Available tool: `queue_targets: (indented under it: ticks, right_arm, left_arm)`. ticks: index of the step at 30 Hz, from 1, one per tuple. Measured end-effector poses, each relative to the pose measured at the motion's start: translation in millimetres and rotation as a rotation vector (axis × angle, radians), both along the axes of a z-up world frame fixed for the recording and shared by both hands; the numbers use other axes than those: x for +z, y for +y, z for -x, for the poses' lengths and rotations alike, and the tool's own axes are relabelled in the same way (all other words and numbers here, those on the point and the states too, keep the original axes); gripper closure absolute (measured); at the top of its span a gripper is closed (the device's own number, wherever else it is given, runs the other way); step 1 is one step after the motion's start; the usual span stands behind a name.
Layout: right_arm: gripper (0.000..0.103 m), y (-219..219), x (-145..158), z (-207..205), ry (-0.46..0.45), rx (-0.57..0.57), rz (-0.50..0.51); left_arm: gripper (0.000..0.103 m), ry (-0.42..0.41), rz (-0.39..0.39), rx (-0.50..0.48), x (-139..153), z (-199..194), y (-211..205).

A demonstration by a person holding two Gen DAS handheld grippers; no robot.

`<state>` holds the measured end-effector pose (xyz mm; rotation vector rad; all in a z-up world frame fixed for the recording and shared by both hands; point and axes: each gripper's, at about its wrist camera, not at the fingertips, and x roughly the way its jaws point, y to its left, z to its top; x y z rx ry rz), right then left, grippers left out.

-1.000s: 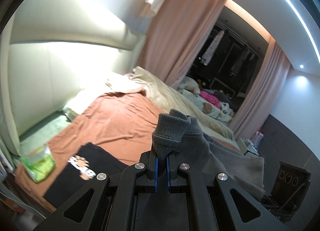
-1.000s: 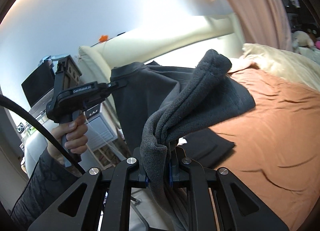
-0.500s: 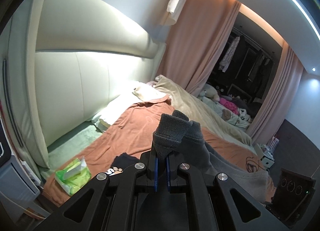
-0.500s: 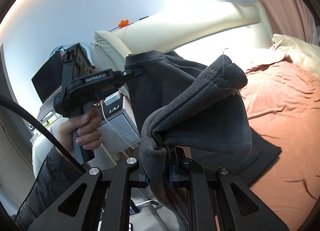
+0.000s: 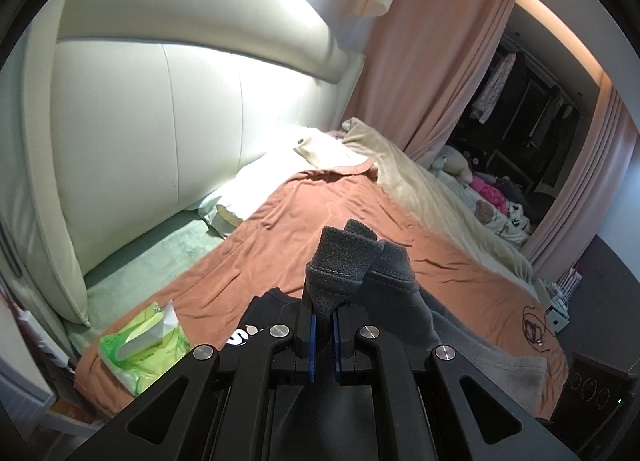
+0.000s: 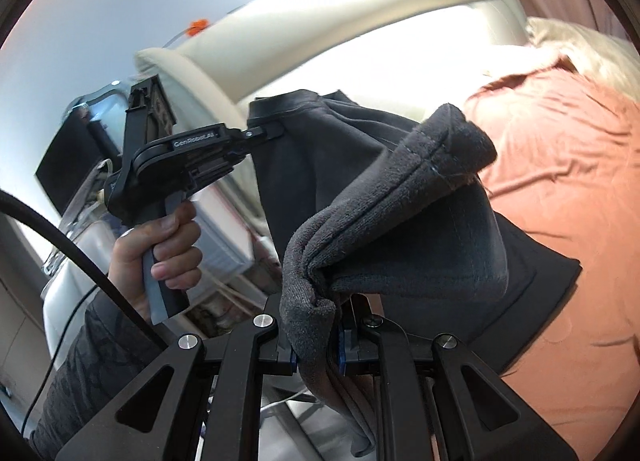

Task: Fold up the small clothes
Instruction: 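Carry the held grey shirt toward the headboard with both tools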

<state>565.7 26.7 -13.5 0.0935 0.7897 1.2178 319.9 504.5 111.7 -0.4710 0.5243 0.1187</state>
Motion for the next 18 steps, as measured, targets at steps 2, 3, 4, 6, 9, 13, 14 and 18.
queue_targets:
  ticks: [2,3,4,6,9,13,14,18]
  right_arm:
    - [0.093,-11,-5,-20,0.017,-0.016,-0.001]
    - [0.093,-15,-7,-28,0.027,-0.022,-0.003]
    - [0.093,-19,-9,-38,0.036,-0.027,-0.004]
    - [0.093,-22,-14,-49,0.049,-0.034,-0.003]
    - [0.093,-21,-28,-63,0.077,-0.046,0.000]
    - [0.093,-24,-42,-85,0.113,-0.059,0.001]
    - [0.093,-25,-47,-91,0.122,-0.063,0.004]
    - [0.093,-31,-60,-108,0.156,-0.085,0.012]
  left_arm:
    - [0.098,0.009,0.004,0.000,-6,-13,2]
    - [0.098,0.018,0.005,0.003,-9,-22,3]
    - [0.098,0.027,0.005,0.006,-12,-30,3]
    - [0.098,0.046,0.002,0.008,-18,-45,6]
    - [0.098,0.073,-0.001,0.010,-31,-64,9]
    - [0.098,0.106,-0.005,0.016,-51,-86,13]
    - [0.098,0.112,0.000,0.018,-56,-91,15]
    - [0.097,0.149,-0.006,0.033,-79,-115,16]
